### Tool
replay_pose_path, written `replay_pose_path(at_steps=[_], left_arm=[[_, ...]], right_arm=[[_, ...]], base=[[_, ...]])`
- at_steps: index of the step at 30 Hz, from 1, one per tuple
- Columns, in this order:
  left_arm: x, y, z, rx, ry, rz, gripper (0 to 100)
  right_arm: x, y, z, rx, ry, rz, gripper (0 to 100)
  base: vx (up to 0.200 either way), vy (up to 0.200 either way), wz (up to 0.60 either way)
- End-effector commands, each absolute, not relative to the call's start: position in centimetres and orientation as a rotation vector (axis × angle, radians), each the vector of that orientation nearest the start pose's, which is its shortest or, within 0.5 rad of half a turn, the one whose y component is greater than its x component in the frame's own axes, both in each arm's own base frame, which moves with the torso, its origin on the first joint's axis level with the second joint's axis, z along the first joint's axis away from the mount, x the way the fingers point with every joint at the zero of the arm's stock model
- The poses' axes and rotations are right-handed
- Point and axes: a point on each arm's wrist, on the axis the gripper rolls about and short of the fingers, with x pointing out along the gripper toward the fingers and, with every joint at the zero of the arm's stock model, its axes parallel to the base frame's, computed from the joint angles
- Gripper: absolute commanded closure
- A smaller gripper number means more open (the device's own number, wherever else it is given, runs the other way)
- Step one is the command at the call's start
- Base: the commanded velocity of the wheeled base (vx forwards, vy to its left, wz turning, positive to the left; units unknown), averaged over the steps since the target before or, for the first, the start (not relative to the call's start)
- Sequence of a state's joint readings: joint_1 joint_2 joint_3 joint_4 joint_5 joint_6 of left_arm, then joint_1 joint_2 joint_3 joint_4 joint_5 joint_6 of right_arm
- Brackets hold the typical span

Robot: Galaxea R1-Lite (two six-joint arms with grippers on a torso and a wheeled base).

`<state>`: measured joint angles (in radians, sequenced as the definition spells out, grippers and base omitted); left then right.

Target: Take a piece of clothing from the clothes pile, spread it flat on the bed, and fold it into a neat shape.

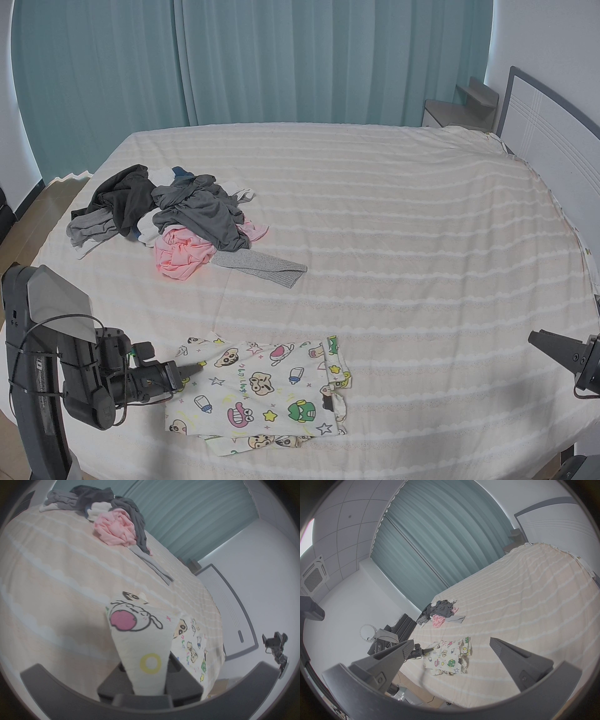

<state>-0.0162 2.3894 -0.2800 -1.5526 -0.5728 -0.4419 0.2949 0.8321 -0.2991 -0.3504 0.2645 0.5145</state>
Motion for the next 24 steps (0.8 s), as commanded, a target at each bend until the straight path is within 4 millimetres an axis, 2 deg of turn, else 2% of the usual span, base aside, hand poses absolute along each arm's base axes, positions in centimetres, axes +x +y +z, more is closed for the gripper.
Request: replay_pose_path(at_steps=[1, 9, 15, 24], left_arm=[[27.7, 1.3, -1.8, -0.589, 0.569, -0.365, 100], [26.9, 6.2, -1.3, -0.635, 0.502, -0.221, 100], [25.9, 10.8, -1.3, -0.682, 0.440, -0.125, 100], [24.8, 15.2, -1.7, -0.703, 0.369, 0.010, 100]], right_arm=[[8.2, 3.1, 18.0, 0.496, 0.323, 0.500, 0], [8.1, 3.2, 17.7, 0.499, 0.344, 0.523, 0], [8.1, 3.1, 17.8, 0.500, 0.343, 0.528, 0], [8.1, 3.1, 17.7, 0.500, 0.347, 0.527, 0]], base=[[0.000, 0.000, 0.00], [0.000, 0.000, 0.00], [0.000, 0.000, 0.00], [0.000, 0.000, 0.00]])
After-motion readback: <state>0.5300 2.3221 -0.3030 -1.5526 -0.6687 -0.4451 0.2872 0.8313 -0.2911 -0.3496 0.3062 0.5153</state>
